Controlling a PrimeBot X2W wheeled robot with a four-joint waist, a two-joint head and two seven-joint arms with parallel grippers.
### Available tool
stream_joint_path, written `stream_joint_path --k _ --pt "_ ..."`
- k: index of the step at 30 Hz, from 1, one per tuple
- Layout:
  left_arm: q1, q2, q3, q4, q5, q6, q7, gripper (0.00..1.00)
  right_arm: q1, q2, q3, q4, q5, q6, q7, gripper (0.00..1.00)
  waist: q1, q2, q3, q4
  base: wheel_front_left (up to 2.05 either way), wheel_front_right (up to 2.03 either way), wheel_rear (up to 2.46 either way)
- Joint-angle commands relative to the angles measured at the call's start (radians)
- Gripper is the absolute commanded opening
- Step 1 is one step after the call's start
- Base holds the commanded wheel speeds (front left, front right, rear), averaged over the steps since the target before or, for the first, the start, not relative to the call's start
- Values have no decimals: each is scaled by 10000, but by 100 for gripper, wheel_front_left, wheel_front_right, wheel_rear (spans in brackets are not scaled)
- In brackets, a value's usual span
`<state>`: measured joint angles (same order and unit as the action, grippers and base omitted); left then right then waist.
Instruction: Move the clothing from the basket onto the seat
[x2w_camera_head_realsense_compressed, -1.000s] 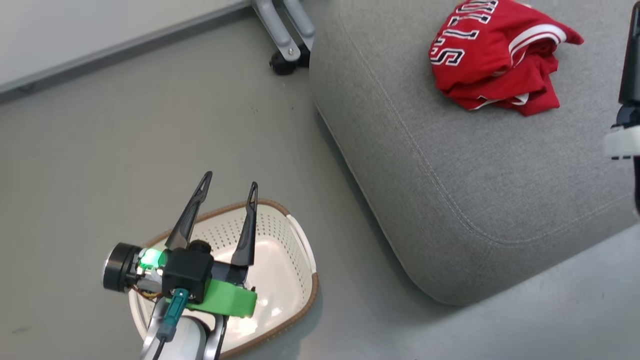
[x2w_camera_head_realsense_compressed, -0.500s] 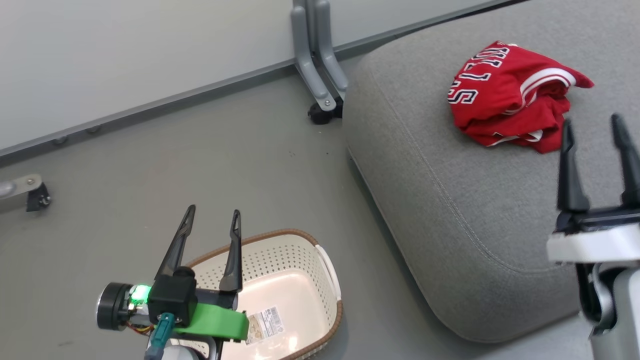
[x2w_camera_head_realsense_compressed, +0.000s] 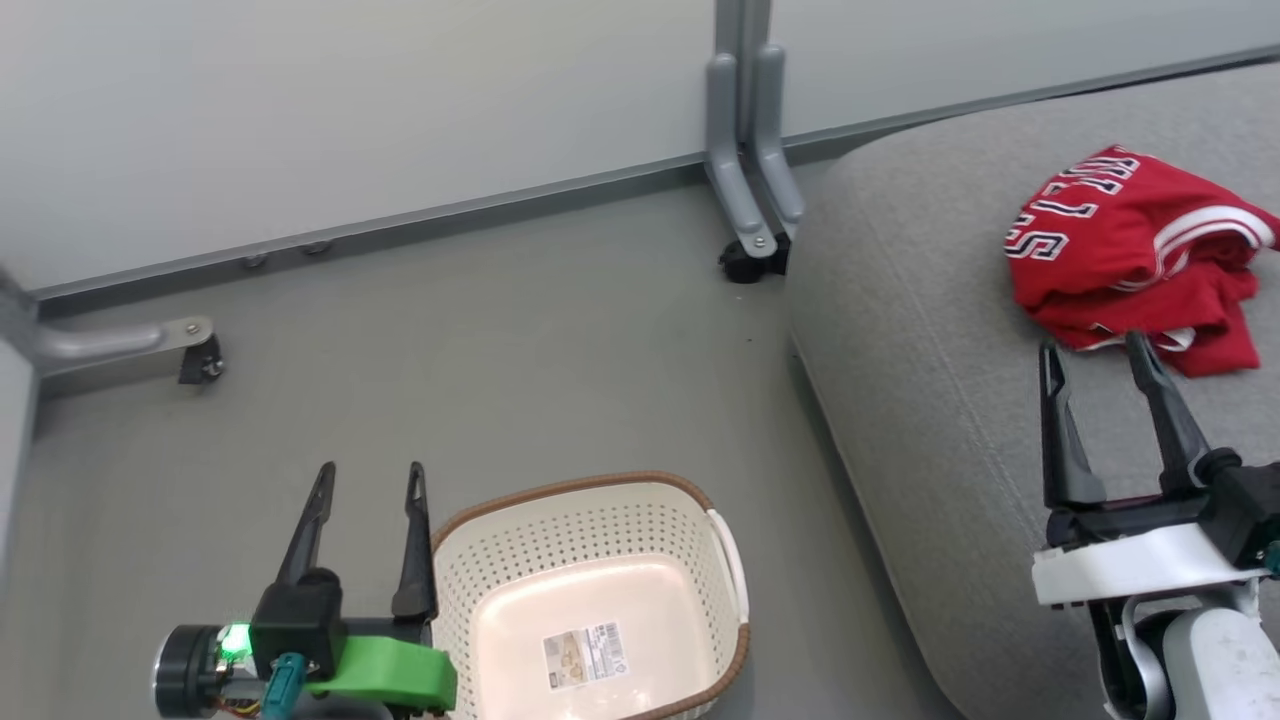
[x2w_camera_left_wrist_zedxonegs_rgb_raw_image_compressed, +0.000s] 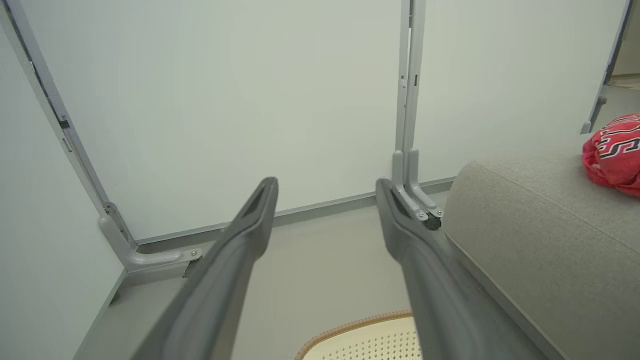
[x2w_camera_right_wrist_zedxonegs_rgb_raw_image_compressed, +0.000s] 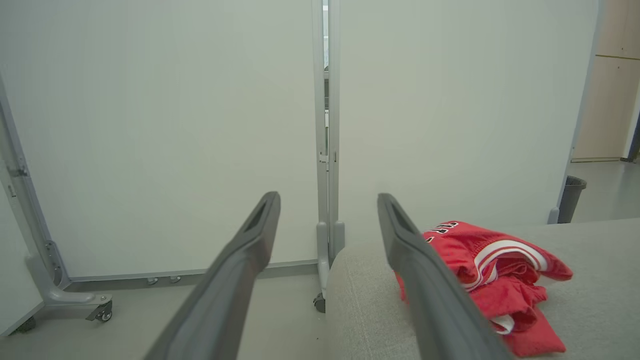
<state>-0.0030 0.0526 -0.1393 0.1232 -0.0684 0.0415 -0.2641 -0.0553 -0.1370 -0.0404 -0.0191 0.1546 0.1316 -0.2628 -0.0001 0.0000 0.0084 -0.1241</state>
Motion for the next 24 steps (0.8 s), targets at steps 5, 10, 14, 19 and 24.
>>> stream_joint_path --k 5,10,14,19,24 --pt "327 -4 207 244 -70 57 0 100 362 152 81 206 -36 -17 -29 100 1 0 -330 1154 0 0 0" --pt "448 -10 292 357 -185 66 0 100 546 262 229 385 -90 -18 -29 100 1 0 -482 1690 0 0 0" --pt "545 -11 376 517 -292 164 0 100 610 326 450 509 18 -18 -29 100 1 0 -582 1995 0 0 0" --pt "613 -11 348 605 -311 189 0 100 726 298 689 618 70 -18 -29 100 1 0 -675 2282 0 0 0" --pt "607 -12 282 624 -220 95 0 100 732 326 657 641 17 -18 -29 100 1 0 -688 2416 0 0 0"
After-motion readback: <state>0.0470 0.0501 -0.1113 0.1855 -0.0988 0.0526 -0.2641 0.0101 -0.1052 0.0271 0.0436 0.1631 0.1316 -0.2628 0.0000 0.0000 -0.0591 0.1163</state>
